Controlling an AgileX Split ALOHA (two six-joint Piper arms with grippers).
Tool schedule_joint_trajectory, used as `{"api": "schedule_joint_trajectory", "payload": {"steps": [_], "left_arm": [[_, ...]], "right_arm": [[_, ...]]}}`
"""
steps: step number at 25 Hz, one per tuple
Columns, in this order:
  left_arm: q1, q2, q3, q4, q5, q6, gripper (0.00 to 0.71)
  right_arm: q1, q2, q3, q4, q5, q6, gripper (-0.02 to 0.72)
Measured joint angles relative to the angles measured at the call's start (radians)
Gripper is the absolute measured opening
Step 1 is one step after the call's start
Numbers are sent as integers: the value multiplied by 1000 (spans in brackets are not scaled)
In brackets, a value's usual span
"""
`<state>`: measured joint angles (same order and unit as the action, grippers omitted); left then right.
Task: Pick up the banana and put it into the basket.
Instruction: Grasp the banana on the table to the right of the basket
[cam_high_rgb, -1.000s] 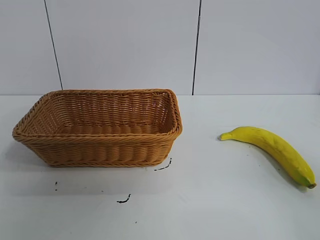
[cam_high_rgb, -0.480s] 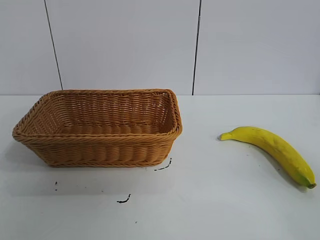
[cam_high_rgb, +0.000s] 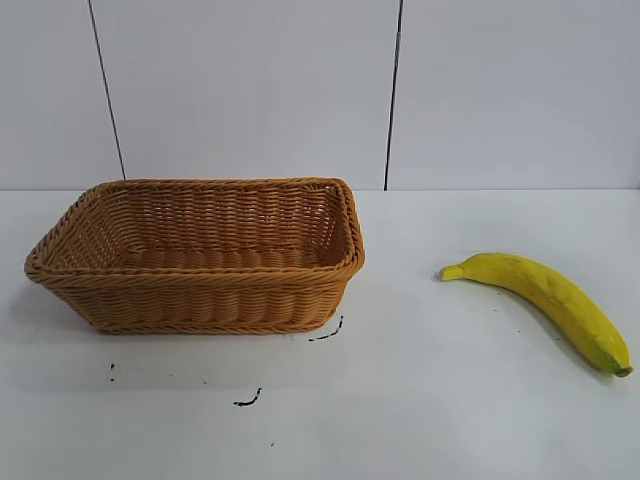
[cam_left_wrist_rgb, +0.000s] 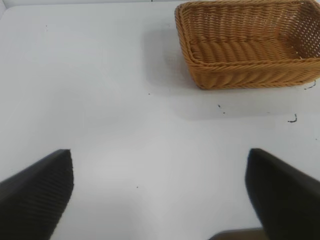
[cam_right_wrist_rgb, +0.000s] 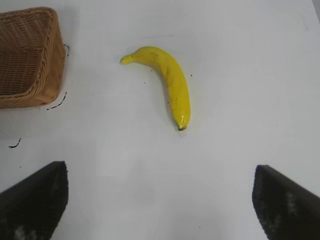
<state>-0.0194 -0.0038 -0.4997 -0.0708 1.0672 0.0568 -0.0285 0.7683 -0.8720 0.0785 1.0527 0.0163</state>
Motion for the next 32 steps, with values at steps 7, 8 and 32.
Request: {"api": "schedule_joint_trajectory", "payload": {"steps": [7, 8, 32], "left_arm": [[0, 0, 0, 0, 0, 0, 693], [0, 0, 0, 0, 0, 0, 693], [0, 0, 0, 0, -1, 0, 693]], "right_arm": [[0, 368, -186, -12, 10, -22, 690], [0, 417, -208, -12, 12, -27, 690], [0, 977, -443, 88, -136, -441, 690]]}}
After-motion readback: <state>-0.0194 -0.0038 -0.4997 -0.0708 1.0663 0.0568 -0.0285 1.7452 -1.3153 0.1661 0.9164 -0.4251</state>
